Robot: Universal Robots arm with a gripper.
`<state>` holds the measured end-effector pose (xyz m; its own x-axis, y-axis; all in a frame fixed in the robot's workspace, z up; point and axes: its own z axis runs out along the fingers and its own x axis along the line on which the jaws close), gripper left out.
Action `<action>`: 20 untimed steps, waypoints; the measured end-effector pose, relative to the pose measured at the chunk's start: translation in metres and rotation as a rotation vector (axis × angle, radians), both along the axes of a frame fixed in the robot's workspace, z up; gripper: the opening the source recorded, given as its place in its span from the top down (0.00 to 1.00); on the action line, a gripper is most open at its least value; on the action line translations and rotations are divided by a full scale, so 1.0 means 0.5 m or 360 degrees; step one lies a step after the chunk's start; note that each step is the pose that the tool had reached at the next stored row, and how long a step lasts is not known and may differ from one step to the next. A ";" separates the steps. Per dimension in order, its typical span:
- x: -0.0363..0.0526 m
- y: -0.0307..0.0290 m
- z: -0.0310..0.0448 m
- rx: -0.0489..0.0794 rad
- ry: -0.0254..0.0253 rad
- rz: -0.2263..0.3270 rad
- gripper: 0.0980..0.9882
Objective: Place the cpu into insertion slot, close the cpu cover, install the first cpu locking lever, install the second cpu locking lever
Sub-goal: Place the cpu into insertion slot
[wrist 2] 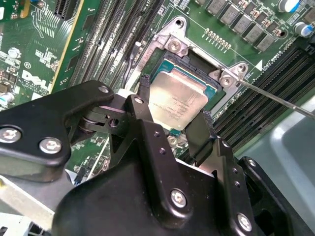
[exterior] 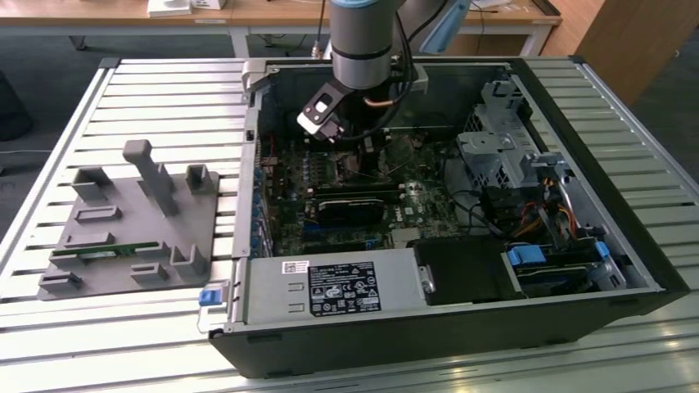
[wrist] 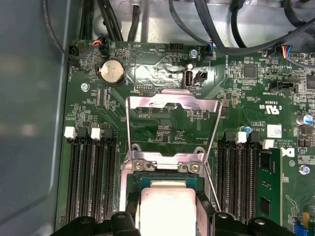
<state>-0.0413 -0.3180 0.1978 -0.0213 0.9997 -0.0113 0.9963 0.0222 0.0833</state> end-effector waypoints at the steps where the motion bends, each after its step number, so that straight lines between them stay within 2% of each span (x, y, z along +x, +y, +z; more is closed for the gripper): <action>1: 0.000 0.000 -0.001 0.0000 0.00010 0.0000 0.51; 6: 0.002 0.000 -0.007 0.0000 0.00062 0.0000 0.51; 20: 0.002 0.000 -0.008 0.0001 0.00060 -0.0002 0.49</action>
